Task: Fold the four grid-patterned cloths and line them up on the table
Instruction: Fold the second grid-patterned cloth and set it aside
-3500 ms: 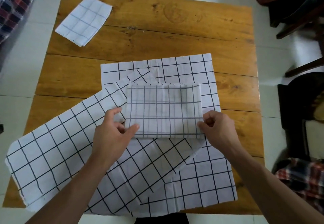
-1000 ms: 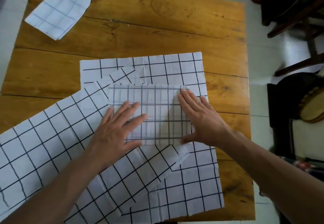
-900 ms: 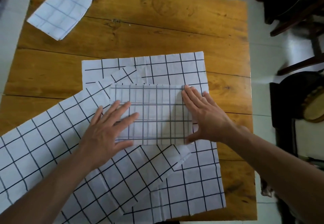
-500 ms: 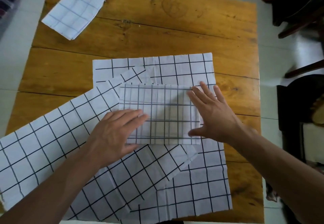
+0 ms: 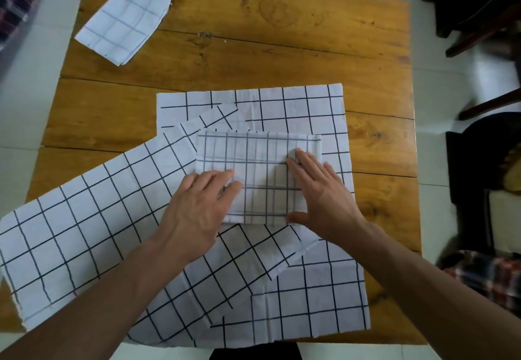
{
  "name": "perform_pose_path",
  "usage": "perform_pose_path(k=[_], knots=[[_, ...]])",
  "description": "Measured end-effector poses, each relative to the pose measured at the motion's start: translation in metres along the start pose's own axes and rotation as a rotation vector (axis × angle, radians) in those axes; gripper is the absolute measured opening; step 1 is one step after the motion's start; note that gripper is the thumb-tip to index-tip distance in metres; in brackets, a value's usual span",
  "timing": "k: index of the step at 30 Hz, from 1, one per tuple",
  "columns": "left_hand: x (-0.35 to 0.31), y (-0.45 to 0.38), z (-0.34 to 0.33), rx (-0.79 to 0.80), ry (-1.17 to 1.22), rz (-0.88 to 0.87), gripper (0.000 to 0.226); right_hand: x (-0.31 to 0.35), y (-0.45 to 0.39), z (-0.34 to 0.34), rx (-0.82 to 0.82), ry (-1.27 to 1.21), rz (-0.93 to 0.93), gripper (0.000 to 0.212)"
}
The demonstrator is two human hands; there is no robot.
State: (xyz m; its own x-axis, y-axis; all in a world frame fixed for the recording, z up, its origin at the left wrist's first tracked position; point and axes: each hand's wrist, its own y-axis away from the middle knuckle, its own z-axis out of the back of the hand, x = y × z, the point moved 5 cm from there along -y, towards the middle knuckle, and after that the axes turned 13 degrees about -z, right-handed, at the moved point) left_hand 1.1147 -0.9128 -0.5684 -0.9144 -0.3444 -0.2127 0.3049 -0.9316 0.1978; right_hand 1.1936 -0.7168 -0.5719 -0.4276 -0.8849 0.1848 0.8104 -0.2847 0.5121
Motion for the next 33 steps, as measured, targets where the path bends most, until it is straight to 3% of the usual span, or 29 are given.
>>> perform_pose_path(k=[3, 5, 8, 12, 16, 19, 23, 28, 33], knots=[[0.011, 0.007, 0.002, -0.146, 0.031, 0.003, 0.072, -0.003, -0.003, 0.001, -0.003, 0.002, 0.019, 0.117], [0.017, 0.014, 0.004, -0.241, 0.027, 0.002, 0.05, -0.006, -0.007, 0.005, -0.007, 0.006, 0.044, 0.114], [0.019, 0.023, 0.009, -0.346, 0.024, -0.008, 0.019, -0.008, -0.013, 0.018, -0.101, -0.002, 0.054, 0.092], [0.022, 0.035, 0.024, -0.451, 0.05, 0.182, 0.013, 0.003, 0.0, 0.03, -0.277, -0.18, 0.076, 0.058], [0.02, 0.044, 0.048, -0.513, -0.004, 0.282, 0.004, 0.031, 0.027, 0.031, -0.292, -0.245, 0.175, 0.054], [0.002, 0.046, 0.057, -0.501, 0.026, 0.215, 0.006, 0.051, 0.04, 0.027, -0.277, -0.23, 0.219, 0.059], [-0.023, 0.047, 0.057, -0.459, 0.12, 0.207, 0.033, 0.069, 0.053, 0.015, -0.322, -0.189, 0.203, 0.062], [-0.052, 0.046, 0.049, -0.477, 0.265, 0.122, 0.042, 0.075, 0.067, -0.001, -0.42, -0.282, 0.203, 0.024], [-0.035, 0.056, 0.023, -0.421, 0.28, 0.064, 0.036, 0.051, 0.08, -0.007, -0.379, -0.424, 0.175, 0.018]])
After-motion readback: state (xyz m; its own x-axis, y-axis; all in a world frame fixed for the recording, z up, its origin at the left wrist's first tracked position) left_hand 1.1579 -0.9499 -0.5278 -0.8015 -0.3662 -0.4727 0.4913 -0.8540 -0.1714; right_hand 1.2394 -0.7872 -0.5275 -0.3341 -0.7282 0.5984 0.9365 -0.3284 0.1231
